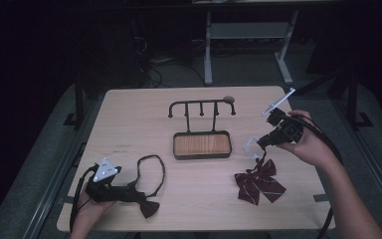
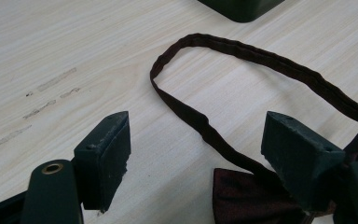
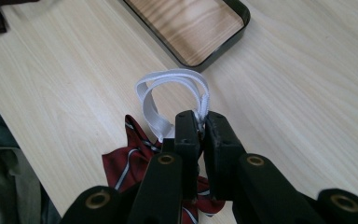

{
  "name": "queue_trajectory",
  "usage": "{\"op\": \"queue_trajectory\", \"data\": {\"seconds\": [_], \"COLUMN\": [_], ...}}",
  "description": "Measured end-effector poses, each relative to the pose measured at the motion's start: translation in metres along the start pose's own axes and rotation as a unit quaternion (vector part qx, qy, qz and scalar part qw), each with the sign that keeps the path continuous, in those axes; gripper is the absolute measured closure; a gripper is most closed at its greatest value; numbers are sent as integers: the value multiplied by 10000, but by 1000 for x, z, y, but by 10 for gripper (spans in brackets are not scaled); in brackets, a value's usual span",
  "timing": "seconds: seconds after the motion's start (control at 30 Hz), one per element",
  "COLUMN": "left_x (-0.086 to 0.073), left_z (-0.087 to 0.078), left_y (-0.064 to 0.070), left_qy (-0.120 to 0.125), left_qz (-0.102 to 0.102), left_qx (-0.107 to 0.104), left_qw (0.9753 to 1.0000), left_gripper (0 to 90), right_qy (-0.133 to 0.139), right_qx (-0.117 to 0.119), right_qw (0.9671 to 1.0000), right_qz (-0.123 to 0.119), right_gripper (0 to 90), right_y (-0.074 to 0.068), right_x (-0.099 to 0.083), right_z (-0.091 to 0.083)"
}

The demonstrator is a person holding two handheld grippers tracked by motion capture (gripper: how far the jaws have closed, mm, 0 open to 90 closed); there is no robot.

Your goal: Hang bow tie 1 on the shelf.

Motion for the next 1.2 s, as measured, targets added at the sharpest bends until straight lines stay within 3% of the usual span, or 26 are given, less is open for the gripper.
{"op": "queue_trajectory", "data": {"seconds": [0.67, 1.2], "left_x": [-1, 1], "left_z": [1, 1], "left_y": [0, -2], "left_qy": [-26, 56], "left_qz": [11, -1], "left_qx": [-21, -9], "left_qw": [10000, 10000], "left_gripper": [243, 244], "right_qy": [213, 327], "right_qx": [-25, -65], "right_qw": [9996, 9988], "right_qz": [-176, -355], "right_gripper": [843, 846], "right_y": [-9, -16], "right_x": [25, 46], "right_z": [-17, -19]}}
Point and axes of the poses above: each handheld gripper's, and its own axes: z roughly forward along the jaws, x roughly out of its top, y roughly to its right, the point moved 6 cm from there along z, roughly forward along the jaws, and after that the axes turned 10 degrees about y, right-handed, at the moved point
